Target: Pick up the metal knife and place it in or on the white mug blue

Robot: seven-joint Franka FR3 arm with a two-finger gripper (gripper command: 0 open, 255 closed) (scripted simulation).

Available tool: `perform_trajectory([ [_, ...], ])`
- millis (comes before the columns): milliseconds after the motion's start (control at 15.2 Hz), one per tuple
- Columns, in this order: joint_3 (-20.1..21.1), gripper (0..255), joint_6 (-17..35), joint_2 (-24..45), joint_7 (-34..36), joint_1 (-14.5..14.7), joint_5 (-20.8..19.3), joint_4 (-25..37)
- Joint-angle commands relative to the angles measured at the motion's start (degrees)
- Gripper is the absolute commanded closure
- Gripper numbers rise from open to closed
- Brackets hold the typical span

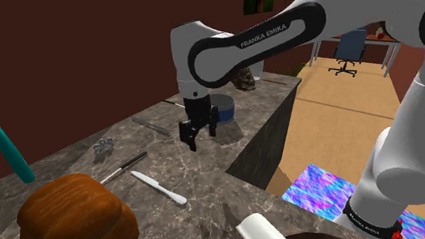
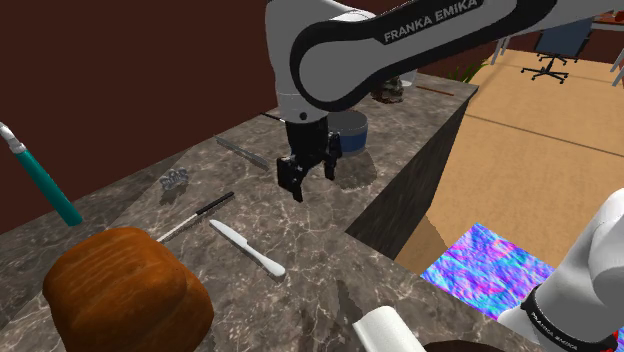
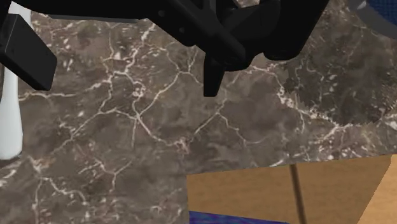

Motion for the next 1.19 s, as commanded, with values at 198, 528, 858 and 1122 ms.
perform_trajectory([
  [198,1.9,0,0.1,11.5,5.1,2.6,-2.7,9.4],
  [528,2.5,0,-1.7,23.2,9.5,6.7,-5.5,21.0],
  [858,2.3,0,-3.3,31.5,11.8,10.2,-7.1,29.9],
  [1122,2.2,0,-0.4,31.8,11.9,10.1,-7.3,27.3],
])
